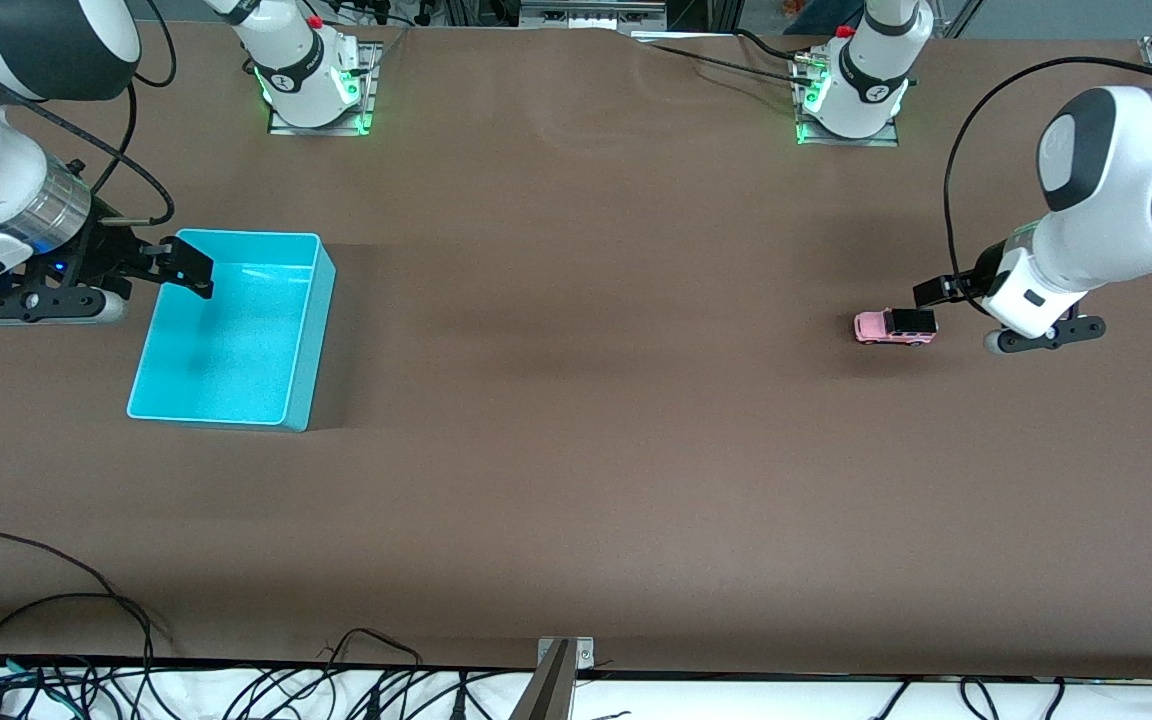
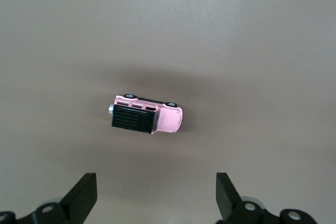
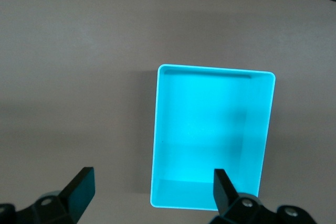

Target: Wind and store pink jeep toy

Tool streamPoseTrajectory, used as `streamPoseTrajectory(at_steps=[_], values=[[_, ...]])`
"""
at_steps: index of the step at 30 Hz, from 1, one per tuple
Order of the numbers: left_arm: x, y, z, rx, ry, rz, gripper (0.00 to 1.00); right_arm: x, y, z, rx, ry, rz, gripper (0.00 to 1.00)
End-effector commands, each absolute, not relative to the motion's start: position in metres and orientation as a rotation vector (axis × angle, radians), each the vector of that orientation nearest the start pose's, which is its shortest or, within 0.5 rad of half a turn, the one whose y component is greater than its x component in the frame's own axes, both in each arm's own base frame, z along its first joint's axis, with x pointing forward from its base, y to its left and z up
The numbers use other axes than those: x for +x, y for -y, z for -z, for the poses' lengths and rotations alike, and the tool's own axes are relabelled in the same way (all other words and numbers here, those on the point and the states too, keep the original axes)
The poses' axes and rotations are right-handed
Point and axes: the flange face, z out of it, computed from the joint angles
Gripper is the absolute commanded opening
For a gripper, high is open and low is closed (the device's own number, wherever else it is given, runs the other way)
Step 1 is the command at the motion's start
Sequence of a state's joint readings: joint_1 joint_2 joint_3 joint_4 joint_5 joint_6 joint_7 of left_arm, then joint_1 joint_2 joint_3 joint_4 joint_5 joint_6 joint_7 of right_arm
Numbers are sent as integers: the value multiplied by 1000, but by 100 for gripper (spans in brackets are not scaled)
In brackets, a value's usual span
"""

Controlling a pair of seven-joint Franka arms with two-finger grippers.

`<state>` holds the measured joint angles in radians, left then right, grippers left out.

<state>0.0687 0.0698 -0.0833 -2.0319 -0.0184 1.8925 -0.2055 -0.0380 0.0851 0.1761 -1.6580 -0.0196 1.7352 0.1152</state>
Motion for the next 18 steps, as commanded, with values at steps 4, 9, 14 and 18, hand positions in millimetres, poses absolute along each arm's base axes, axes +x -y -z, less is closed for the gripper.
streamPoseTrajectory(at_steps=[4, 9, 14, 18], values=[[516, 7, -348, -3107, 259, -258, 100, 585, -77, -554, -3162, 52, 4, 100], [506, 6, -327, -3108, 259, -255, 100, 586, -77, -555, -3162, 52, 7, 100], [497, 6, -309, -3111, 257, -227, 100, 586, -76, -555, -3162, 50, 7, 100], [498, 5, -298, -3102, 200, -202, 100, 586, -76, -555, -3162, 50, 7, 100]])
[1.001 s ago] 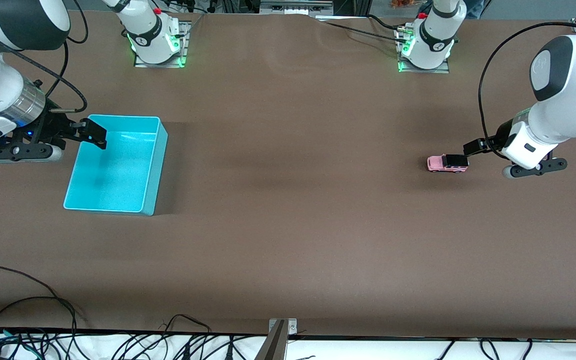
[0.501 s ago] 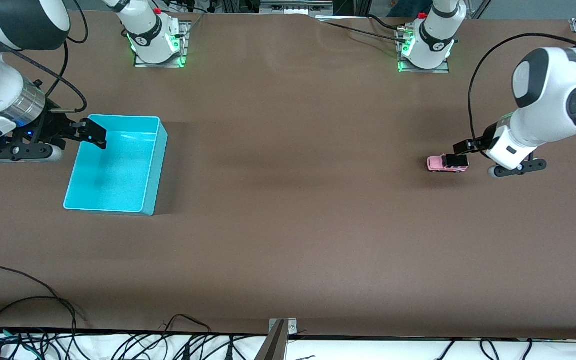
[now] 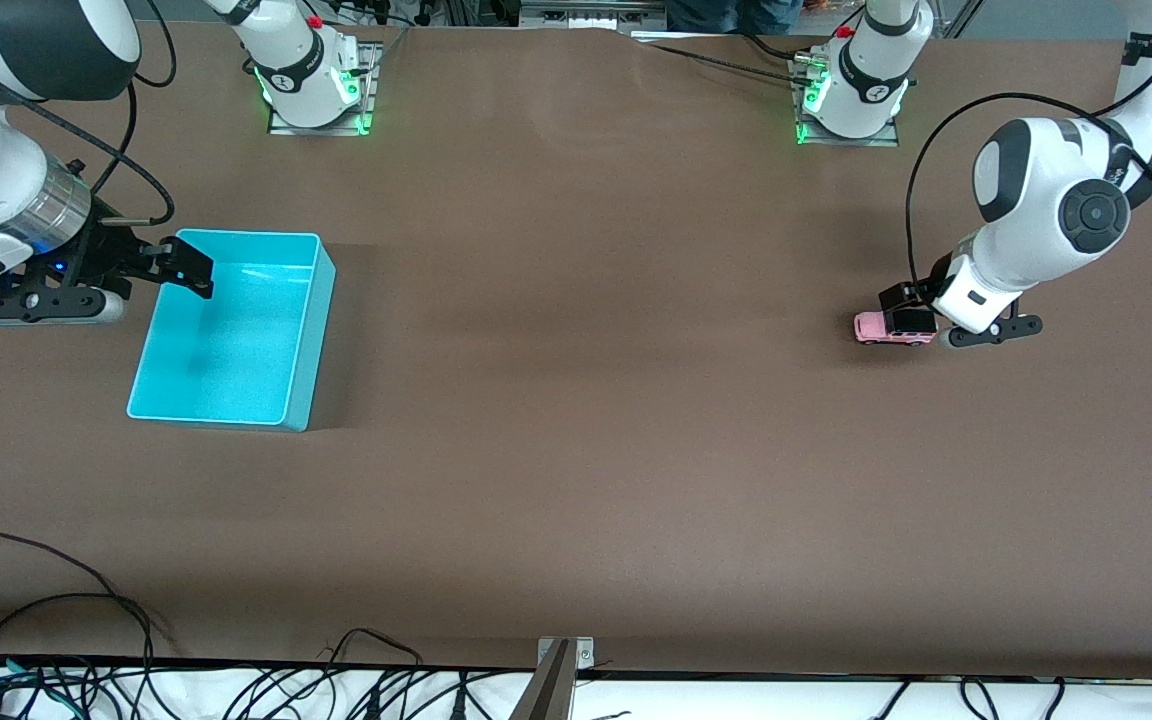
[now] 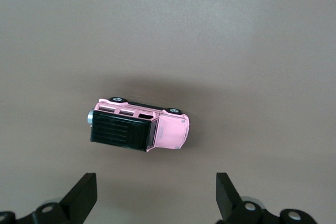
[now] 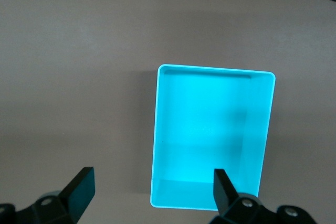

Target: Wind and store pink jeep toy

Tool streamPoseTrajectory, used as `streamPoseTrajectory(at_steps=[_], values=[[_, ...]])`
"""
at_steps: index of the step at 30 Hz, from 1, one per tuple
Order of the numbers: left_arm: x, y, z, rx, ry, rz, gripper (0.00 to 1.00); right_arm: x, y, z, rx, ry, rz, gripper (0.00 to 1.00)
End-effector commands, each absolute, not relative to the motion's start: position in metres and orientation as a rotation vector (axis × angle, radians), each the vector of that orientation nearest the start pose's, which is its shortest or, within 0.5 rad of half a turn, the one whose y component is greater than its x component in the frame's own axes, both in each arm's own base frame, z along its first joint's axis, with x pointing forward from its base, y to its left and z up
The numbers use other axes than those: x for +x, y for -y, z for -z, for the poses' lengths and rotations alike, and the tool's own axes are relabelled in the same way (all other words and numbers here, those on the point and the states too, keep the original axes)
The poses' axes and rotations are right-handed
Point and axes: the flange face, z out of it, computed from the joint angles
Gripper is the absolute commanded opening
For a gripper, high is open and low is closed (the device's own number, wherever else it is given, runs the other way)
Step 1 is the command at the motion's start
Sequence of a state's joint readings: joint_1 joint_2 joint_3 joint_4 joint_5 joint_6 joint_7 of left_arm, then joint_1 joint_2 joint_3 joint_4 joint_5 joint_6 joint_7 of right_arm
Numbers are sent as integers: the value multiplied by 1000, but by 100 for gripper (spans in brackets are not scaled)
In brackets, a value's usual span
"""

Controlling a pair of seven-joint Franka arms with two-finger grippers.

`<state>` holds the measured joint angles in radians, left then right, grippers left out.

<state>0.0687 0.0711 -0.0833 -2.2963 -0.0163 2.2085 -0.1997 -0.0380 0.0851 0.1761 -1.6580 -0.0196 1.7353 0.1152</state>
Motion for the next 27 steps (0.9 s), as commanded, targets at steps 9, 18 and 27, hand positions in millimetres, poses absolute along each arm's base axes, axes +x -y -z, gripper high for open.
streamPoseTrajectory(at_steps=[9, 18, 27], values=[[503, -15, -268, -3062, -458, -197, 100, 586, -76, -555, -3162, 50, 7, 100], [502, -15, -262, -3014, -773, -221, 100, 586, -76, -555, -3162, 50, 7, 100], [495, -15, -244, -2892, -1237, -283, 100, 586, -76, -555, -3162, 50, 7, 100]])
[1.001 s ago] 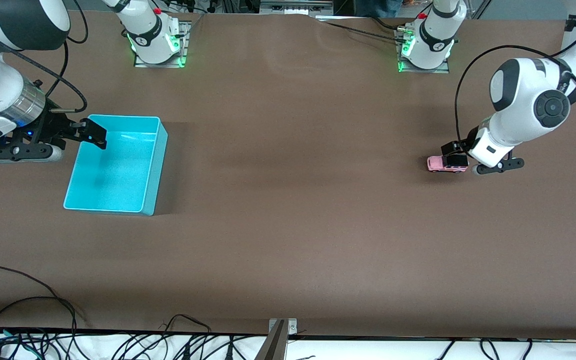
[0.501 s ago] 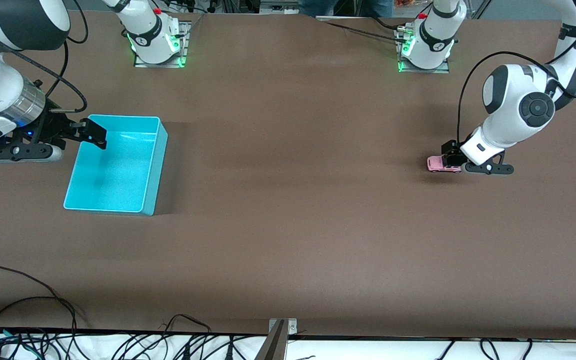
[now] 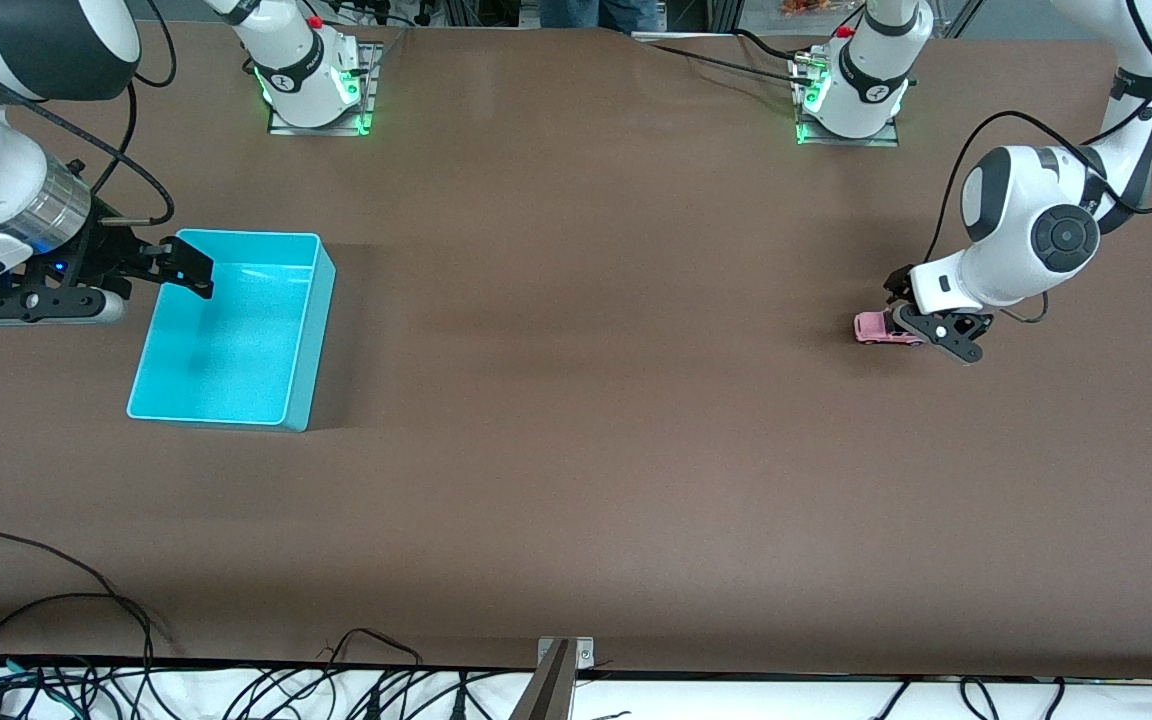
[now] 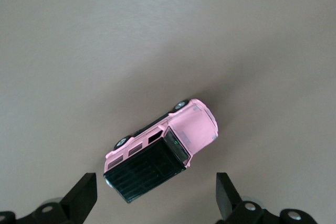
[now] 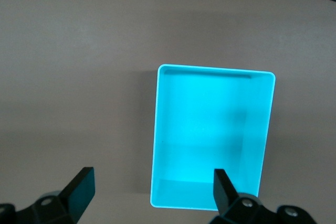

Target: Wind and store pink jeep toy

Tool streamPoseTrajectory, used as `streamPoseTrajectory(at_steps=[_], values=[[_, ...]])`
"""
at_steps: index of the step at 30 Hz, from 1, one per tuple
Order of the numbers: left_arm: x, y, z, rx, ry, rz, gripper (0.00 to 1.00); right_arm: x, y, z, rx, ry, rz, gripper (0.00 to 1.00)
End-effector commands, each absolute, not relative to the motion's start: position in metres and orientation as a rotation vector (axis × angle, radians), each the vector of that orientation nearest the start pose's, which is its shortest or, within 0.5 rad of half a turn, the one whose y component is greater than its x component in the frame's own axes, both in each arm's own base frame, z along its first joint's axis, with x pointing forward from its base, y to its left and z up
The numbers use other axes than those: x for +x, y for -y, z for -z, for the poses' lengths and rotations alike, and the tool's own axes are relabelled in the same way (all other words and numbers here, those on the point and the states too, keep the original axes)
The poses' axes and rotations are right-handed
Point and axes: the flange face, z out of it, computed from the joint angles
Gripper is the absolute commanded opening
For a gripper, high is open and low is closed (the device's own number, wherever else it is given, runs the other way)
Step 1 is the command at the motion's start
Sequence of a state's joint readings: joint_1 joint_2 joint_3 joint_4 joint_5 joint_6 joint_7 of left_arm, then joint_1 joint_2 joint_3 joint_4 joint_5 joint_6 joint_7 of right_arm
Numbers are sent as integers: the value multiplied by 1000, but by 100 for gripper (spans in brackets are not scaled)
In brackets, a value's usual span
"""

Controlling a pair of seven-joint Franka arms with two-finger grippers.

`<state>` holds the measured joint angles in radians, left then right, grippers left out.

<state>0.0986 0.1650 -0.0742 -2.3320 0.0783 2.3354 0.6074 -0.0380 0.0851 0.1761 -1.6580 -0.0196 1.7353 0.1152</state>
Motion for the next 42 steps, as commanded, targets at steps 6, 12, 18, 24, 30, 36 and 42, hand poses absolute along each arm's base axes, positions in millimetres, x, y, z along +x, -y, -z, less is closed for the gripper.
streamPoseTrajectory(at_steps=[6, 12, 18, 24, 30, 36, 42], values=[[491, -14, -235, -2782, -1521, -306, 100, 586, -76, -555, -3162, 50, 7, 100], [488, -16, -215, -2626, -1798, -255, 100, 586, -76, -555, -3164, 50, 7, 100], [484, -26, -204, -2468, -2002, -190, 100, 586, -75, -555, -3164, 48, 7, 100], [486, -31, -199, -2435, -2033, -173, 100, 586, -75, -555, -3164, 48, 7, 100], [486, -33, -192, -2431, -2035, -164, 98, 586, -75, -555, -3164, 45, 7, 100], [487, -33, -195, -2429, -2034, -158, 38, 586, -75, -555, -3164, 48, 7, 100], [492, -32, -203, -2415, -2030, -138, 4, 586, -75, -555, -3164, 48, 7, 100]])
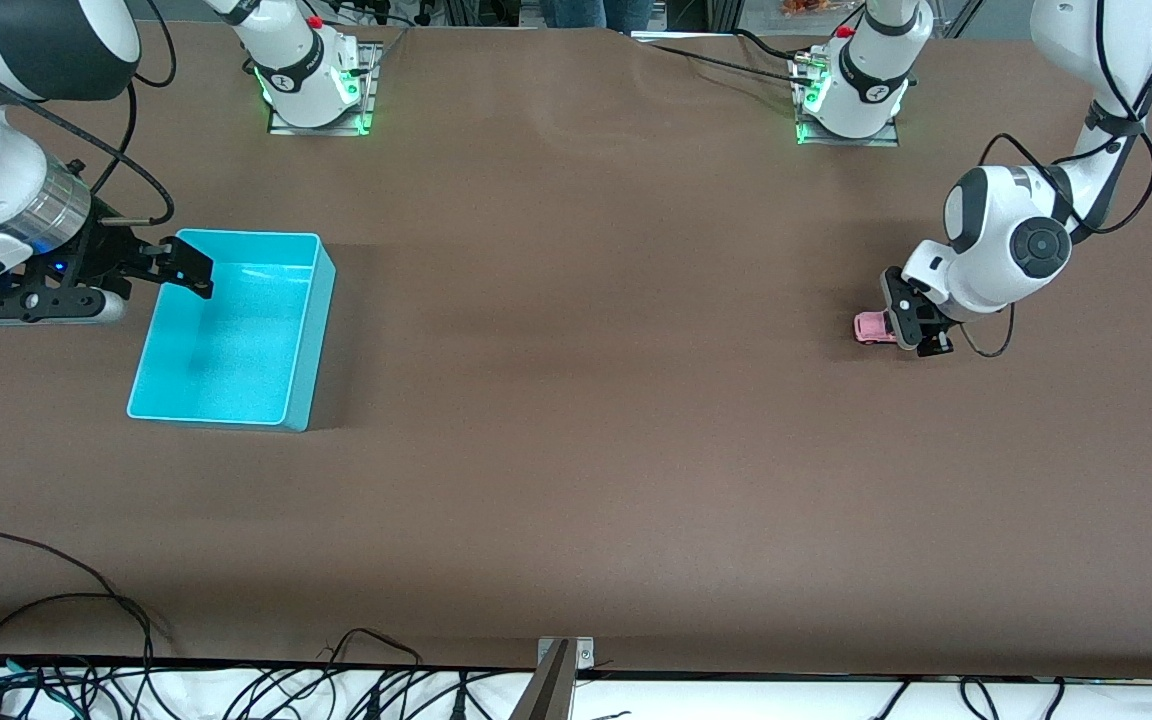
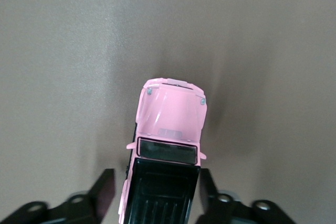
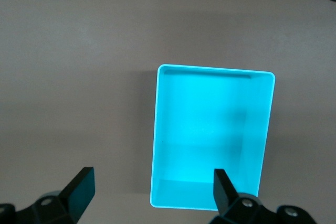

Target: Wind and store pink jeep toy

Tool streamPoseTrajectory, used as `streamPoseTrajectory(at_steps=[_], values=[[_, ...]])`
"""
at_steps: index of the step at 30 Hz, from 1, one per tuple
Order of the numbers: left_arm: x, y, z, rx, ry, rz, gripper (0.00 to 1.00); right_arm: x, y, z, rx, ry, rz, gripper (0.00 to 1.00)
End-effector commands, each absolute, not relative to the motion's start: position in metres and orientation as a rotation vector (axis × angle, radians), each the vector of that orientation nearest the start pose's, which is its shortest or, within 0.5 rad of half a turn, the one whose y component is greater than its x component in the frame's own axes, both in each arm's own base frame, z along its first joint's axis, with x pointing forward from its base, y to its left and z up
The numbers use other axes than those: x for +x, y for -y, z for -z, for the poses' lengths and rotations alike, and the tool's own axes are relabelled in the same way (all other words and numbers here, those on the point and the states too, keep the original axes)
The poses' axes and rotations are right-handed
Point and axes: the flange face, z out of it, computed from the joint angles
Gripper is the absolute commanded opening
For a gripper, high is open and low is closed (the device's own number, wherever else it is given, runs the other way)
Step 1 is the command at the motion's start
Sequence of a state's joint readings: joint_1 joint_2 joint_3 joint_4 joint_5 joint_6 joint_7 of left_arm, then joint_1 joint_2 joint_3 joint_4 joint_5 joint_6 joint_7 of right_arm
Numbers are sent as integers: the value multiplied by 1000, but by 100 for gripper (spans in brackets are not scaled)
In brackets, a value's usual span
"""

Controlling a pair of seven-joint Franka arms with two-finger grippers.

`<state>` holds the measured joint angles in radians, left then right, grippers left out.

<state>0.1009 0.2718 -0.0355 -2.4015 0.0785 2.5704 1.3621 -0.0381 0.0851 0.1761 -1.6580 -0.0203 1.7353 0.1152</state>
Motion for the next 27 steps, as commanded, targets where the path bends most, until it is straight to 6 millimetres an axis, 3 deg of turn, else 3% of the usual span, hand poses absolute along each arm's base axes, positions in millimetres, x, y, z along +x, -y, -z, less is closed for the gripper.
streamPoseTrajectory(at_steps=[1, 5, 11, 19, 27], values=[[492, -32, -204, -2414, -2029, -136, 0, 586, -76, -555, -3164, 50, 7, 100], [497, -31, -214, -2389, -2034, -111, 0, 586, -75, -555, -3164, 48, 7, 100], [511, -27, -227, -2216, -2190, -76, 0, 586, -75, -555, -3164, 48, 7, 100], [509, -17, -214, -2219, -2214, -95, 0, 586, -75, -555, -3164, 48, 7, 100], [505, -16, -186, -2266, -2192, -106, 0, 586, -75, -555, -3164, 48, 7, 100]])
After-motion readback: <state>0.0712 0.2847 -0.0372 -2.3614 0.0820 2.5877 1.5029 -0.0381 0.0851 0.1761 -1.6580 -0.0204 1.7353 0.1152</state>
